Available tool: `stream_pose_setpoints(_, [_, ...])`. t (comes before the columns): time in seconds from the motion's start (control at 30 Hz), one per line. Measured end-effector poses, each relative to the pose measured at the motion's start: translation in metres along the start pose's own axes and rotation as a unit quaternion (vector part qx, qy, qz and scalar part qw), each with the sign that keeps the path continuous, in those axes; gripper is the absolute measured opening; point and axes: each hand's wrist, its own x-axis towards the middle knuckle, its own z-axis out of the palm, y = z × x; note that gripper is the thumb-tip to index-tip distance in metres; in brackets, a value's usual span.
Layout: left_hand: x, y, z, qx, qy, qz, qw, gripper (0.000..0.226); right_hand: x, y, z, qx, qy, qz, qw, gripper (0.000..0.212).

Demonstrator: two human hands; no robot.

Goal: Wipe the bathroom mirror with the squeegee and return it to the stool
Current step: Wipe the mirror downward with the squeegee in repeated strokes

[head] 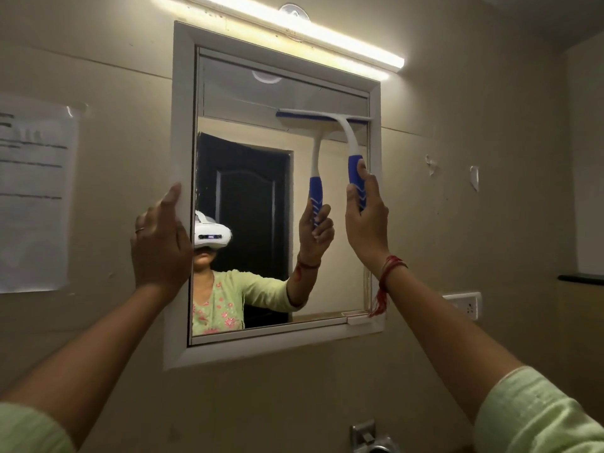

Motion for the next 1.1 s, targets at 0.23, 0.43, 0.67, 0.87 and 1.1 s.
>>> stream_pose_setpoints(0.23, [-0.001,-0.001,0.0,-0.002,-0.004,-0.006,1.0,0.048,0.024,-0.013,0.007,-0.015,0.007,-0.003,1.0,0.044])
stream_pose_setpoints(0.43, [-0.001,-0.001,0.0,-0.006,-0.009,0.0,1.0,0.048,-0.038,0.006,-0.005,-0.007,-0.005,0.0,1.0,0.044])
stream_pose_setpoints(0.67, [-0.001,-0.002,0.001,-0.009,-0.006,-0.002,1.0,0.048,-0.02,-0.001,-0.003,-0.008,0.0,-0.001,1.0,0.044])
stream_pose_setpoints(0.87, [-0.002,0.0,0.002,-0.01,0.0,-0.004,1.0,0.049,-0.035,0.004,-0.004,-0.014,0.007,0.003,1.0,0.045])
stream_pose_setpoints(1.1, [-0.002,0.0,0.002,-0.021,0.009,-0.006,1.0,0.043,-0.061,0.009,-0.015,-0.033,-0.017,0.001,0.999,0.045])
